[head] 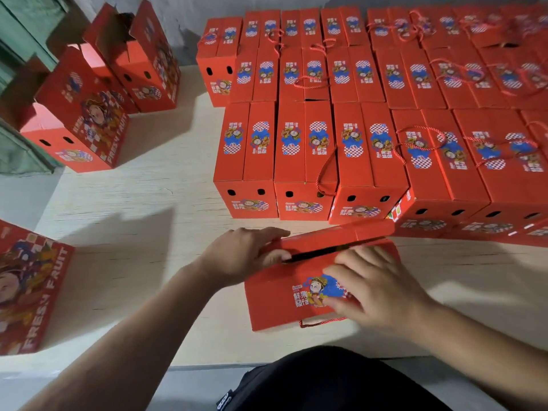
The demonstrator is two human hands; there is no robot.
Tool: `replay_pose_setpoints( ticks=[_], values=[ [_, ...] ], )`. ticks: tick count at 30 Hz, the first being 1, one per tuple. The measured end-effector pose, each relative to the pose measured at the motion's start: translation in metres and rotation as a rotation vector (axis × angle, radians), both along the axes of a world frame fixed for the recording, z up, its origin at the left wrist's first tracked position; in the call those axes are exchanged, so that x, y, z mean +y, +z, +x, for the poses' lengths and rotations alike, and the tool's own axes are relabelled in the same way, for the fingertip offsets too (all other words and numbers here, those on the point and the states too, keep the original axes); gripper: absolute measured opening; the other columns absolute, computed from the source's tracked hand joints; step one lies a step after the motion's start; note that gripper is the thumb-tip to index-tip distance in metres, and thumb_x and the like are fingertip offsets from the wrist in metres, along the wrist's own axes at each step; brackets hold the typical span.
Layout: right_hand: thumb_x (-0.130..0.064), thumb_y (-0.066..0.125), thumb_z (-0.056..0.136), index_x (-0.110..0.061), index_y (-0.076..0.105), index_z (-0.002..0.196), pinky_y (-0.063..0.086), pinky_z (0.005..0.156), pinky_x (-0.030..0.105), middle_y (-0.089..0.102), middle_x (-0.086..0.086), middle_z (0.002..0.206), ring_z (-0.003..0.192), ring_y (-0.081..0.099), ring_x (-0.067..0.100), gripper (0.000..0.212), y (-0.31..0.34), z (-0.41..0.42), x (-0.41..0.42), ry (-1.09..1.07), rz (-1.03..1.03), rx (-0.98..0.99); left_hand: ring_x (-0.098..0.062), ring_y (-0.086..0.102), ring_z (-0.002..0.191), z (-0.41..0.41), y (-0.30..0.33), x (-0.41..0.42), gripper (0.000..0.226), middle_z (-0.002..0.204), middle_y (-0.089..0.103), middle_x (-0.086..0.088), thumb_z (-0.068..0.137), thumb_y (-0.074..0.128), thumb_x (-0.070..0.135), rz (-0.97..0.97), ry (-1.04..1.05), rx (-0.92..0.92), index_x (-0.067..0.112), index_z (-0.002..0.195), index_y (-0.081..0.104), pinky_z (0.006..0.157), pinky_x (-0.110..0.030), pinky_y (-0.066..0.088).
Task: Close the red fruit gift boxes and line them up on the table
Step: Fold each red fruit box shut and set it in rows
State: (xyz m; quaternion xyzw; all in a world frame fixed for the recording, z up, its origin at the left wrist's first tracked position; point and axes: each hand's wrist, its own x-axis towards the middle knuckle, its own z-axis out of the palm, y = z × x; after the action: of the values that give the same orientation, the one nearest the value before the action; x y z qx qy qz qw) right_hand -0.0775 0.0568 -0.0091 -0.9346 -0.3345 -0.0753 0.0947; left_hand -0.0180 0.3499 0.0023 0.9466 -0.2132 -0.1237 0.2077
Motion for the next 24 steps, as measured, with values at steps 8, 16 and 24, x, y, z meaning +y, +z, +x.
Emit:
replay_pose_setpoints(
  ticks=[8,16,24],
  values=[
    [-0.065,0.052,0.092,-0.024,0.066,0.112,0.039,0.087,0.043,0.059,-0.005,0.1,0.097,0.055,0.026,0.048,-0.027,-0.002,0.029,-0.246,0.074,-0.01,0.001,0.064,0.105,0.013,0.024,0.0,0.055,0.116,0.07,0.023,0.09,0.045,0.072,-0.077,0.002,0.285,0.04,0.132,0.061,0.085,-0.02,0.045],
    [-0.043,0.072,0.083,-0.02,0.06,0.133,0.038,0.097,0.052,0.047,0.013,0.131,0.117,0.048,0.042,0.056,-0.015,0.075,0.03,-0.476,0.227,-0.245,-0.016,0.066,0.11,-0.075,0.02,-0.018,0.037,0.113,0.07,0.015,0.102,0.032,0.063,-0.316,0.33,0.337,0.051,0.133,0.048,0.094,-0.034,0.051],
    [-0.076,0.064,0.082,-0.051,-0.012,0.155,0.054,0.085,0.045,0.014,0.001,0.17,0.137,0.049,0.036,0.109,-0.023,0.059,0.038,-0.809,0.381,0.637,-0.015,0.046,0.138,-0.099,0.002,-0.056,0.112,0.148,0.024,0.019,0.068,0.06,0.084,-0.532,0.45,0.586,0.068,0.144,-0.021,0.11,-0.037,0.044]
  ],
)
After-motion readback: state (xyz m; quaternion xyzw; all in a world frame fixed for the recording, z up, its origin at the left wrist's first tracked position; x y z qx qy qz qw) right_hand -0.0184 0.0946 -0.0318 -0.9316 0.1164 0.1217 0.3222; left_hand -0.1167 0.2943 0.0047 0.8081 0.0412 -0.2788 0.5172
